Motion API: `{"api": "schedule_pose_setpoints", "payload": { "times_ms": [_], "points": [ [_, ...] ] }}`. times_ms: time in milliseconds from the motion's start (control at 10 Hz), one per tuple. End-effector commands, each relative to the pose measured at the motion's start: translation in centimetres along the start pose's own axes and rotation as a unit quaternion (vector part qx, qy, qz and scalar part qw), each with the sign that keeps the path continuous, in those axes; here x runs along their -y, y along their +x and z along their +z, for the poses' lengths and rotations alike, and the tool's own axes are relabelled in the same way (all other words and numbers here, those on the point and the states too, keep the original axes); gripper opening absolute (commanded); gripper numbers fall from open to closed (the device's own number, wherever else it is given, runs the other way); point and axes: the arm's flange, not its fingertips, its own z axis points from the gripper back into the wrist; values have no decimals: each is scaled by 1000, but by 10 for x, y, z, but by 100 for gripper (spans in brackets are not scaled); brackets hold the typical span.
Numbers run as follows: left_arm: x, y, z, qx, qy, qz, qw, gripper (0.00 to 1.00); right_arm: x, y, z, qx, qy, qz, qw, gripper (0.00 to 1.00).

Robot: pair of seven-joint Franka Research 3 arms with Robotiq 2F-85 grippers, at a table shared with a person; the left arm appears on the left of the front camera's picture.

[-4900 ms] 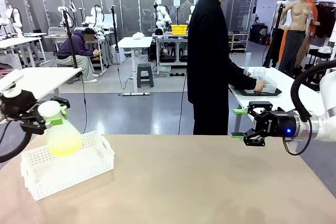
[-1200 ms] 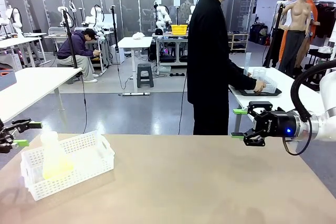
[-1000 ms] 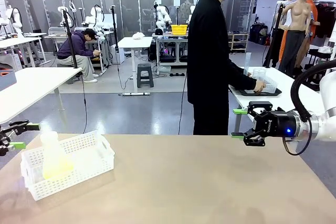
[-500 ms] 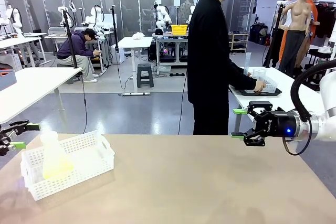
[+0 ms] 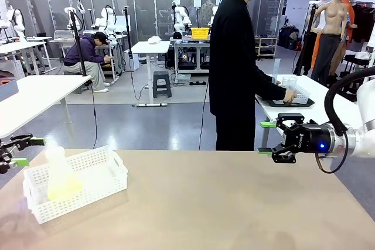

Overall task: Prepare the solutions needed for the experiment.
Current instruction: When the human places the Big flask in the center of the table, pick up the Big flask and place it in the left Organizing basket.

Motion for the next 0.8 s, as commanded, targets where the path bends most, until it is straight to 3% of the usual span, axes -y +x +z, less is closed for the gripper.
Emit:
{"api": "schedule_pose_setpoints", "payload": {
  "times_ms": [0,200,400,600,700],
  "points": [
    [7,17,25,-10,-7,20,1000,100,-1,0,-1,-1,-1,2,1000,83],
    [23,39,60,-80,-15,164,983,100,-1,0,-1,-1,-1,2,1000,83],
    [36,49,62,-102,-95,282,949,100,-1,0,-1,-1,-1,2,1000,83],
    [39,52,63,-62,-144,442,883,100,-1,0,-1,-1,-1,2,1000,83],
    [38,41,54,9,-118,546,830,100,-1,0,-1,-1,-1,2,1000,83]
  ]
}}
